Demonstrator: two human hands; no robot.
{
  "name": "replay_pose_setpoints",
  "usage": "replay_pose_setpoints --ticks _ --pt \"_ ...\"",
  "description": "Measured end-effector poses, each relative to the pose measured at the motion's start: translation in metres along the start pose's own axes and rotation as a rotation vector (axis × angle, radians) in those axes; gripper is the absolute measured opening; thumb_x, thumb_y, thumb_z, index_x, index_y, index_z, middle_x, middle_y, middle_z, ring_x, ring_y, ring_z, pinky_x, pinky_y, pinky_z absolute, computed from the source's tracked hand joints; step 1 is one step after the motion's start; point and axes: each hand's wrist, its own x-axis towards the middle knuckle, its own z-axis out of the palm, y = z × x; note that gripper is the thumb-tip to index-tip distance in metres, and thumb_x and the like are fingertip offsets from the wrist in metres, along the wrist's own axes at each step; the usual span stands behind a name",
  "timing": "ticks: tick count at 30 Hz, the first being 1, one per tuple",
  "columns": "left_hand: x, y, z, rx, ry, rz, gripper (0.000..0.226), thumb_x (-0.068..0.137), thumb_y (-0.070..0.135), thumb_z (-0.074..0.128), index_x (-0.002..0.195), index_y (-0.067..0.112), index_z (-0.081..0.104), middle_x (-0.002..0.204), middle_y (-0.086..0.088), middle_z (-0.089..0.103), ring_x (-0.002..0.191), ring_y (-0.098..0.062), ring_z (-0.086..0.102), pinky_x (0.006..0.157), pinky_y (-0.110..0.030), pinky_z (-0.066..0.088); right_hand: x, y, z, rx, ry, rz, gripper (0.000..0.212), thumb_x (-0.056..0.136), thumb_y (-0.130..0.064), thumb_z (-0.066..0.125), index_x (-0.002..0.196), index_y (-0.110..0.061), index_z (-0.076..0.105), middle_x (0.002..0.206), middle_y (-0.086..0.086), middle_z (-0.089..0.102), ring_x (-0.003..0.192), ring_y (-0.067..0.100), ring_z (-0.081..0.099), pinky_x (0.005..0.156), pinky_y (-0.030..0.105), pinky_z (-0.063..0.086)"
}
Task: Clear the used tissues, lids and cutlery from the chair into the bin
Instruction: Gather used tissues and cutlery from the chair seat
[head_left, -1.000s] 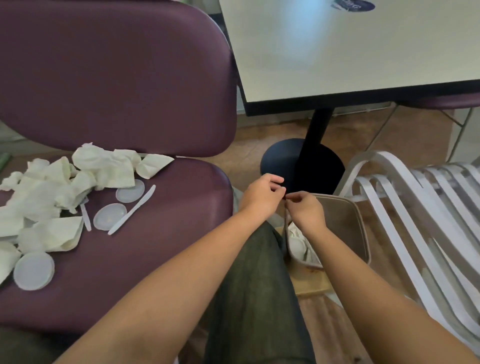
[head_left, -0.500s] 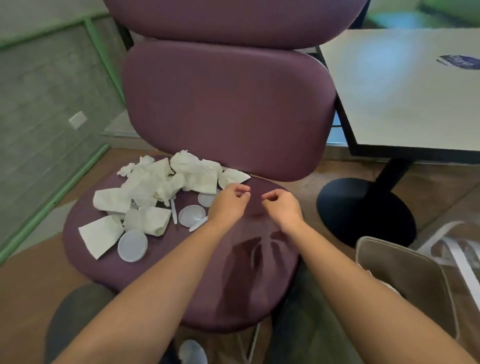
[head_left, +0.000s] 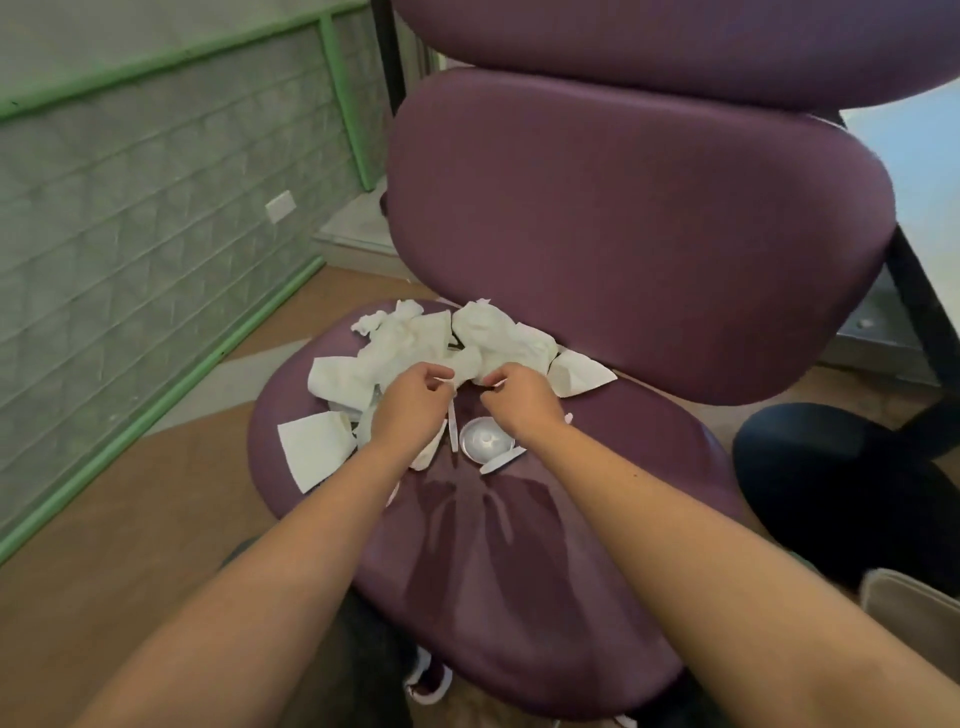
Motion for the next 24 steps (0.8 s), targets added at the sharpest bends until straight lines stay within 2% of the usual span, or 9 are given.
replay_pose_setpoints --ticks 3,8,10,12,16,19,22,24 --pt "0.014 -0.016 -0.013 0.030 0.035 0.001 0.021 0.091 0.023 0.056 0.109 0.026 0.066 0.104 0.006 0.066 0.090 -0.010 0.060 0.076 -0.026 0.042 0.017 -0.010 0.019 -0.021 -0.019 -0.033 0.030 0.087 -0.021 0.063 0.117 -0.018 0.062 0.114 0.002 0.068 0.109 0.023 0.061 0.088 0.035 0.051" --pt "0.028 -0.036 -0.024 0.007 0.041 -0.014 0.023 0.093 0.023 0.054 0.113 0.024 0.067 0.109 0.008 0.065 0.095 -0.008 0.060 0.075 -0.023 0.042 0.036 -0.022 0.045 -0.192 -0.025 -0.130 0.058 0.085 -0.037 0.066 0.136 -0.023 0.043 0.125 0.003 0.056 0.112 0.026 0.056 0.084 0.043 0.052" --pt "0.034 -0.042 -0.028 -0.005 0.041 -0.006 0.023 0.094 0.022 0.054 0.112 0.025 0.067 0.110 0.009 0.065 0.094 -0.006 0.060 0.074 -0.022 0.042 0.042 -0.023 0.054 -0.239 -0.012 -0.141 0.060 0.085 -0.043 0.066 0.137 -0.024 0.042 0.129 0.002 0.052 0.114 0.026 0.055 0.086 0.045 0.052" --pt "0.038 -0.046 -0.031 -0.004 0.038 -0.002 0.023 0.093 0.022 0.054 0.112 0.027 0.066 0.110 0.011 0.064 0.092 -0.005 0.060 0.072 -0.022 0.043 0.046 -0.022 0.063 -0.266 0.008 -0.157 0.054 0.087 -0.041 0.065 0.133 -0.024 0.045 0.127 0.002 0.052 0.112 0.025 0.056 0.084 0.044 0.052" --pt "0.043 -0.049 -0.034 -0.010 0.047 -0.014 0.022 0.094 0.024 0.053 0.112 0.030 0.065 0.106 0.014 0.062 0.089 -0.002 0.060 0.066 -0.018 0.042 0.049 -0.017 0.071 -0.311 0.062 -0.219 0.031 0.092 -0.021 0.053 0.124 -0.022 0.056 0.121 0.000 0.058 0.108 0.022 0.057 0.082 0.041 0.052" --pt "0.046 -0.048 -0.034 -0.049 0.027 -0.002 0.027 0.092 0.019 0.056 0.115 0.031 0.062 0.109 0.011 0.062 0.090 -0.003 0.060 0.069 -0.018 0.044 0.046 -0.018 0.069 -0.215 0.099 -0.234 0.024 0.093 -0.021 0.053 0.114 -0.023 0.064 0.112 -0.004 0.062 0.102 0.018 0.060 0.079 0.037 0.051" --pt "0.045 -0.048 -0.031 0.025 -0.039 0.108 0.054 0.086 0.016 0.066 0.132 0.038 0.048 0.121 0.008 0.044 0.102 -0.009 0.055 0.083 -0.021 0.045 0.037 -0.023 0.059 -0.036 0.117 -0.255 0.019 0.093 -0.024 0.057 0.109 -0.026 0.067 0.106 -0.011 0.061 0.089 0.012 0.061 0.075 0.030 0.050" --pt "0.043 -0.046 -0.027 0.082 -0.042 0.163 0.068 0.081 0.021 0.072 0.137 0.046 0.041 0.120 0.010 0.030 0.112 -0.010 0.044 0.090 -0.025 0.044 0.026 -0.029 0.050 0.084 0.115 -0.308 0.015 0.092 -0.024 0.060 0.104 -0.026 0.070 0.101 -0.014 0.059 0.082 0.006 0.058 0.075 0.023 0.047"
